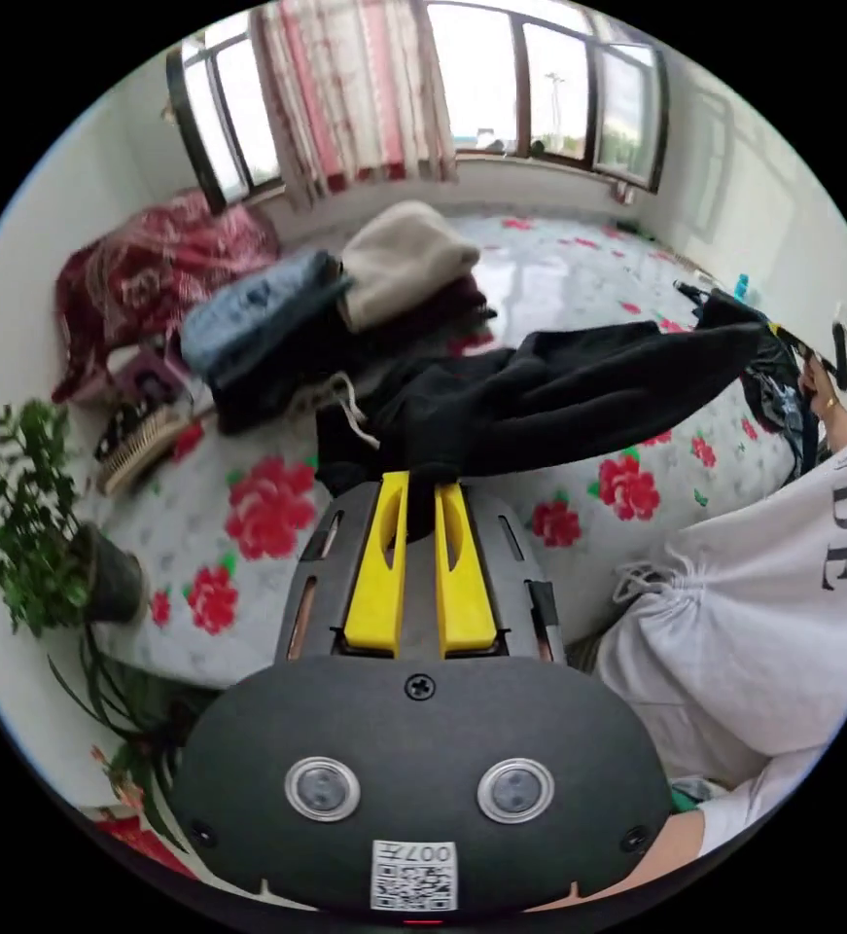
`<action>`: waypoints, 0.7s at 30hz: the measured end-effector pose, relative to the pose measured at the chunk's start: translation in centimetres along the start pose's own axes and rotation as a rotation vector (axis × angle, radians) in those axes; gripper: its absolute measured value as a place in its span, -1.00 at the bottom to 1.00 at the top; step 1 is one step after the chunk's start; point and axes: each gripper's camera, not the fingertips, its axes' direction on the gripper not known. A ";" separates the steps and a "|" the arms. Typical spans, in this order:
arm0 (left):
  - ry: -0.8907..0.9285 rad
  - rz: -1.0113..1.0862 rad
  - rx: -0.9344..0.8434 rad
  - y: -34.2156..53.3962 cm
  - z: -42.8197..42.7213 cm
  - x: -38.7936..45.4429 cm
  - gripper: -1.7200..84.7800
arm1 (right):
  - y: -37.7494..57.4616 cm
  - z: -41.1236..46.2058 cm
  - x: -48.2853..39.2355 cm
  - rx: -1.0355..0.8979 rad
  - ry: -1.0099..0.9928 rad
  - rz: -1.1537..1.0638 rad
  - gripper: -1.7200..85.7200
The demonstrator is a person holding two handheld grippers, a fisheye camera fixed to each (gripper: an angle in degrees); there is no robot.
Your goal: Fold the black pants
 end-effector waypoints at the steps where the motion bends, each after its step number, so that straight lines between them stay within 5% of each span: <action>1: 0.011 -0.080 -0.093 1.3 2.9 -0.2 -0.84 | 2.2 2.3 0.5 -0.103 0.054 0.076 -0.94; 4: -0.021 -0.215 -0.142 3.8 5.8 -0.5 -0.79 | 6.4 5.5 1.2 -0.285 0.011 0.174 -0.91; 14: 0.124 -0.563 -0.021 3.9 4.7 -6.8 -0.75 | 6.6 7.5 8.1 -0.197 -0.114 0.515 -0.88; 21: 0.128 -0.609 0.000 2.2 4.3 -6.2 -0.80 | 2.2 12.4 9.4 -0.231 -0.107 0.479 -0.85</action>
